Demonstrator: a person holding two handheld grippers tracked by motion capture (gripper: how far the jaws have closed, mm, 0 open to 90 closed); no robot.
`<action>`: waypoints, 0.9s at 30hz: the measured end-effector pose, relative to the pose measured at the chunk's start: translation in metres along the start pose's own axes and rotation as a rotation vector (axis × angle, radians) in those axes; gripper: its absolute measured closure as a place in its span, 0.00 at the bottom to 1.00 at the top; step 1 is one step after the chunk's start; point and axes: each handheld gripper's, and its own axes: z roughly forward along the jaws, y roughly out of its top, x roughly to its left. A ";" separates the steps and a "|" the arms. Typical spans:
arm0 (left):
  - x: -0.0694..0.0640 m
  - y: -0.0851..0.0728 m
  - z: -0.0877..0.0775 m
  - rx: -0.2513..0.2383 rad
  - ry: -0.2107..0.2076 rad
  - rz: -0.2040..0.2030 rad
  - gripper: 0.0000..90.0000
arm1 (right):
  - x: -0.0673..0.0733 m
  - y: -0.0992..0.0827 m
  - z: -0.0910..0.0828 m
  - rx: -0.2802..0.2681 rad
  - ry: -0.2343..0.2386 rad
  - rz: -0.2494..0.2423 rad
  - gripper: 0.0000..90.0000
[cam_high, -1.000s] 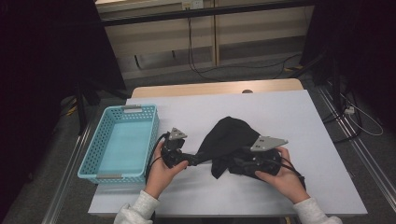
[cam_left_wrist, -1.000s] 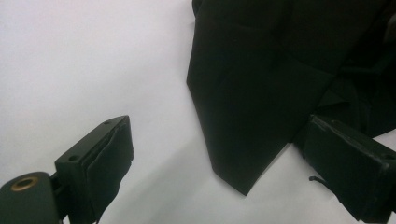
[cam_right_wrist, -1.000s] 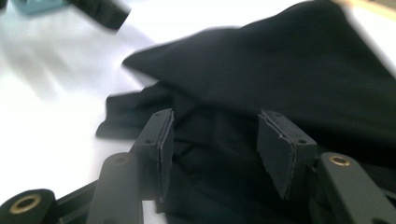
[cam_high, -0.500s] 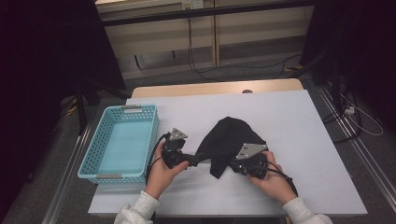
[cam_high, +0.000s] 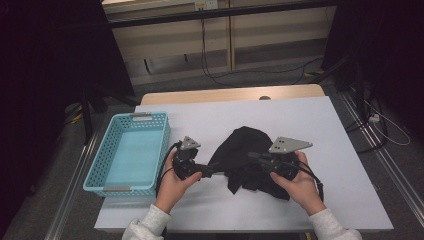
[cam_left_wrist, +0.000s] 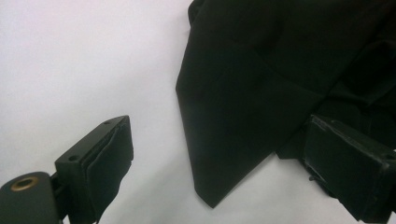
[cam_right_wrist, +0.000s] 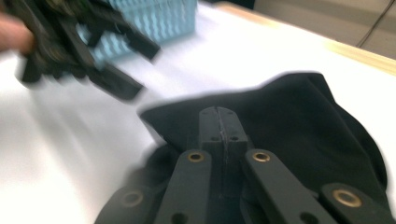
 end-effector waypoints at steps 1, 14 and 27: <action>0.000 0.000 0.000 0.005 -0.002 0.004 0.09 | 0.001 -0.003 0.002 0.022 0.015 -0.016 1.00; -0.003 0.002 -0.002 -0.007 -0.007 0.010 0.09 | 0.030 -0.038 0.038 0.270 0.022 -0.109 0.54; -0.001 0.003 -0.005 -0.021 -0.008 0.001 0.09 | 0.019 -0.032 0.036 0.211 0.051 -0.026 0.97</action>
